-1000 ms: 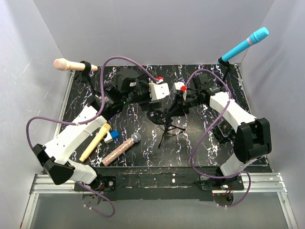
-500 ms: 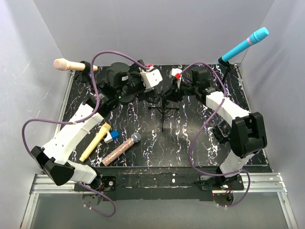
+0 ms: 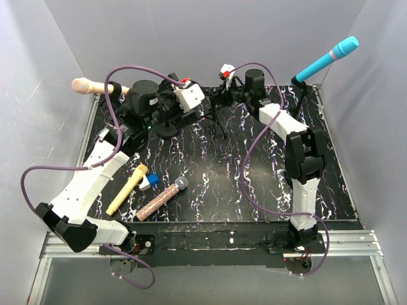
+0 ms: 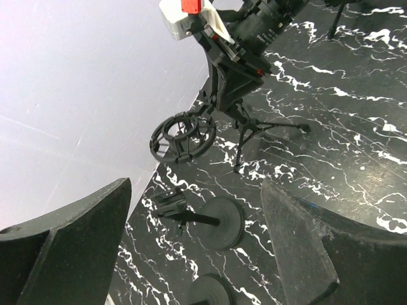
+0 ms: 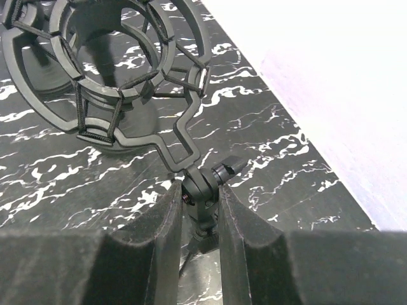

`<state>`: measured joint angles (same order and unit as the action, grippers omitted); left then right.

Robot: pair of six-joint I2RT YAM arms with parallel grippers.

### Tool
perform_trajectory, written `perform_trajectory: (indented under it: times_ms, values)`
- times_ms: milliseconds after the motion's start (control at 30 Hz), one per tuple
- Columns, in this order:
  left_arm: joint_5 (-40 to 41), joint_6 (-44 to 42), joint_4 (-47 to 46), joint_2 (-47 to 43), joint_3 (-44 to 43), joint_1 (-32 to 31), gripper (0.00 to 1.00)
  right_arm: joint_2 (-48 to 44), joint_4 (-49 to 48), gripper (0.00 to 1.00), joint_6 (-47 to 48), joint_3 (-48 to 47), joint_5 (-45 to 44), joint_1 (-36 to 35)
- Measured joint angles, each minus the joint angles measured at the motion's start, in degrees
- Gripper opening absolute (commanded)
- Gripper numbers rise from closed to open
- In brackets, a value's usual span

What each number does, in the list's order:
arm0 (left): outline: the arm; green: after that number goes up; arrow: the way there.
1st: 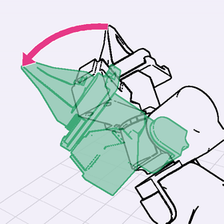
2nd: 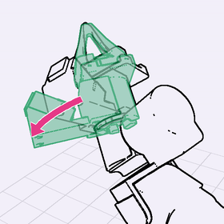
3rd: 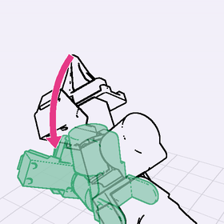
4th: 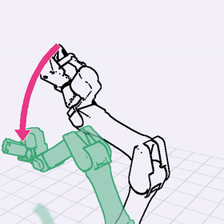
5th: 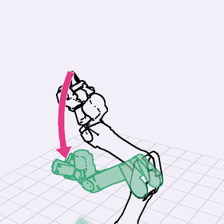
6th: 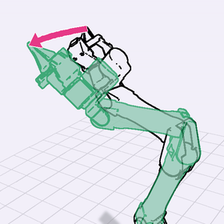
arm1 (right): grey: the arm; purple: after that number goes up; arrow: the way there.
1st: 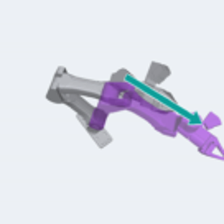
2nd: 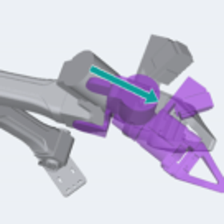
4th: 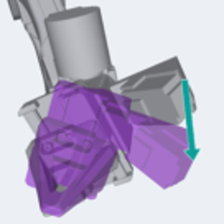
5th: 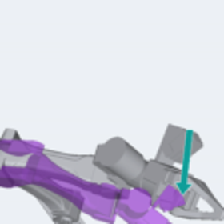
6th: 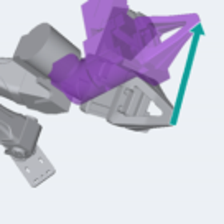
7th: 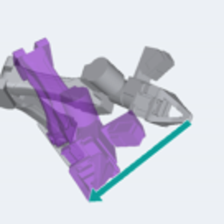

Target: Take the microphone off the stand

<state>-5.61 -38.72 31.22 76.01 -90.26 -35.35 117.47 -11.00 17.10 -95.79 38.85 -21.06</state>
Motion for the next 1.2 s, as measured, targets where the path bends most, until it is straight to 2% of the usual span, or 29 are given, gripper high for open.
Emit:
perform_trajectory:
  times_ms: [33,100,200,267,467,600,733,833,967,1067,1200]
  values:
    - [0.02,0.00,-0.02,-0.07,0.00,0.28,0.83,0.68,-0.09,0.29,-0.37,-0.85,-0.72,0.00]
    - [0.02,0.02,-0.39,-0.39,0.37,0.76,0.85,1.64,-0.24,0.48,-0.79,-2.10,-2.34,0.00]
    - [-0.09,0.35,-0.55,-1.36,1.53,1.14,0.88,1.66,0.09,0.72,-1.20,-2.25,-3.93,0.11]
    - [-0.50,0.85,-0.48,-1.73,1.92,1.11,0.89,1.29,0.59,0.80,-1.03,-2.10,-4.92,0.37]
    - [-5.05,2.60,-1.20,-1.88,2.97,1.14,0.91,-7.13,4.31,0.85,-0.63,5.31,-5.77,1.92]
    - [-9.38,3.58,-2.45,-1.88,5.03,1.11,0.98,-19.65,6.62,0.86,-0.66,14.71,-4.13,3.10]
    - [-12.85,6.69,-3.48,-1.18,6.27,1.11,0.98,-33.00,7.45,0.84,-2.78,21.42,-4.70,2.97]
    - [-14.71,9.90,-4.70,-0.15,6.34,1.11,0.98,-41.72,6.82,0.84,-3.82,25.79,-8.81,2.54]
    - [-17.90,13.27,-6.36,0.57,7.28,1.11,0.98,-51.15,6.38,0.82,-5.53,30.67,-19.06,3.15]
    - [-20.96,15.96,-7.28,1.55,7.32,1.11,0.98,-53.79,6.56,0.82,-9.94,30.71,-25.51,5.90]
    - [-23.98,17.77,-7.93,2.84,7.30,1.11,0.98,-54.64,6.54,0.82,-16.15,30.71,-30.99,12.92]
